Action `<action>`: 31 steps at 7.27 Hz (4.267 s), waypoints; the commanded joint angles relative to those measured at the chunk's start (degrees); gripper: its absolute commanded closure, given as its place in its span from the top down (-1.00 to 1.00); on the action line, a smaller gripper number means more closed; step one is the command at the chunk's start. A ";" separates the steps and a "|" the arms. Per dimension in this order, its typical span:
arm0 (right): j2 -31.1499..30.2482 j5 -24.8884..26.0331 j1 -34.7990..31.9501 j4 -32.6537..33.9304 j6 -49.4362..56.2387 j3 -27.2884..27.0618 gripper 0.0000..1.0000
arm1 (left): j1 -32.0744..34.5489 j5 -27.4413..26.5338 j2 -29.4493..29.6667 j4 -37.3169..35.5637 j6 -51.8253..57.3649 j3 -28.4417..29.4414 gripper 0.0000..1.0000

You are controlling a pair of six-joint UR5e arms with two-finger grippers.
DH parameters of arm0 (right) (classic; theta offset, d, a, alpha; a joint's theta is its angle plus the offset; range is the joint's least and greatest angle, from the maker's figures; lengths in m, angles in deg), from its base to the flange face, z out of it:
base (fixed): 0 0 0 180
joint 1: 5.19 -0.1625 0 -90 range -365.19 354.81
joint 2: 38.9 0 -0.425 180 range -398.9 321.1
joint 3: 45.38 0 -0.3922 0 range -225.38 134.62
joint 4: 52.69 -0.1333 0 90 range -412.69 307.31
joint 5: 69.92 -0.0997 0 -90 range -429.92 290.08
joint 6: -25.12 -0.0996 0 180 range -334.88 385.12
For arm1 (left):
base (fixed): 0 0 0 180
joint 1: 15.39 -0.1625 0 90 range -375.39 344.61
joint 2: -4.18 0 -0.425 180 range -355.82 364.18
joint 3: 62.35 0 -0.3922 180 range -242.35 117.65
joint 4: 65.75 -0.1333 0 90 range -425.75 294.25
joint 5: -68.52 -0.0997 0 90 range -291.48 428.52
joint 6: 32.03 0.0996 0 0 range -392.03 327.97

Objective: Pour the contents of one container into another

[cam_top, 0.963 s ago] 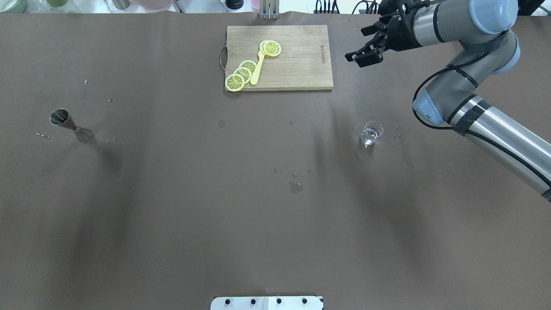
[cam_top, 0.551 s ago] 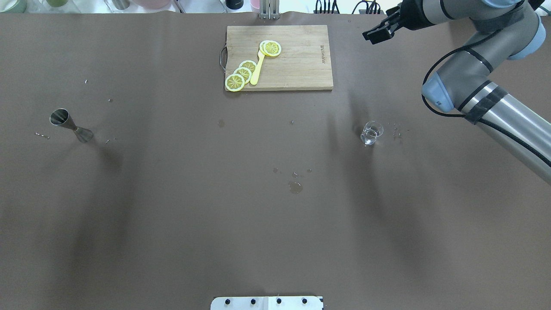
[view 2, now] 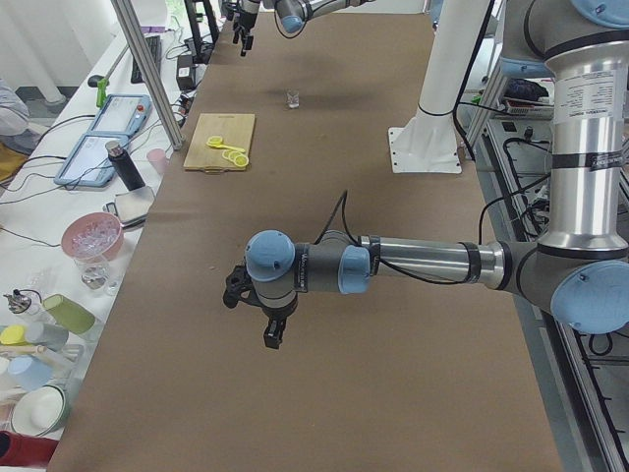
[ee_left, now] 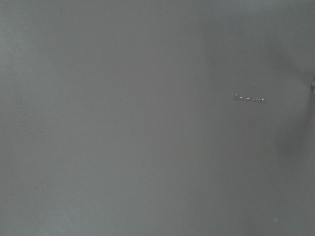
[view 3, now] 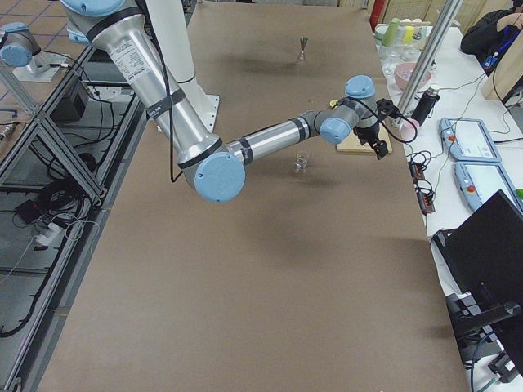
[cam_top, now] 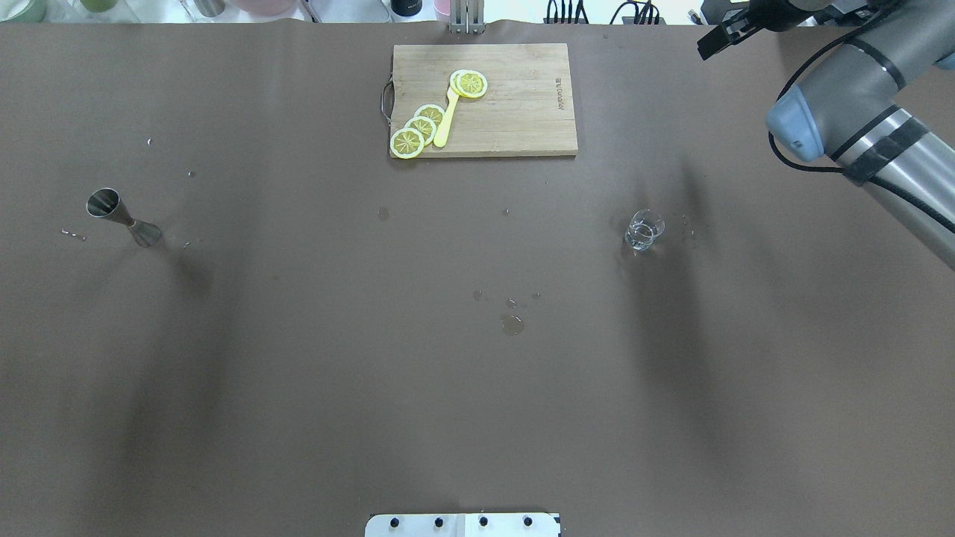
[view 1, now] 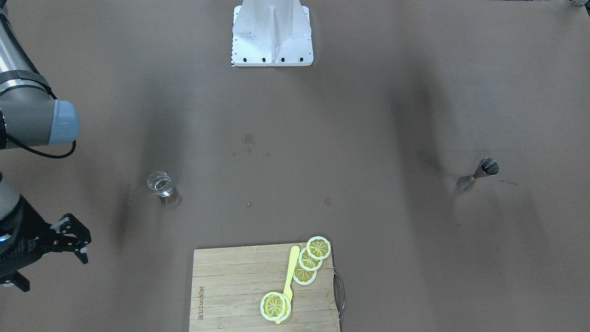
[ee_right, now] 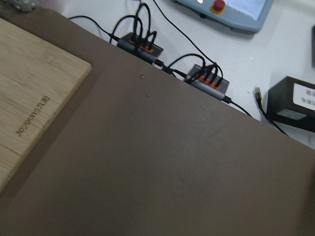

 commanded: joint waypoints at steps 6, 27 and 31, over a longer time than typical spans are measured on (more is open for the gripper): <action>-9.09 -16.54 -12.99 33.42 0.47 -4.00 1.00 | 0.53 0.04 -3.27 -0.05 0.09 -3.57 0.98; -34.34 -14.11 -26.97 29.92 12.60 -20.55 1.00 | 0.44 0.21 -3.80 -0.05 0.18 -5.06 0.98; -34.43 -14.54 -26.97 29.92 12.87 -20.81 1.00 | 0.44 0.12 -3.80 -0.05 0.09 -4.98 0.98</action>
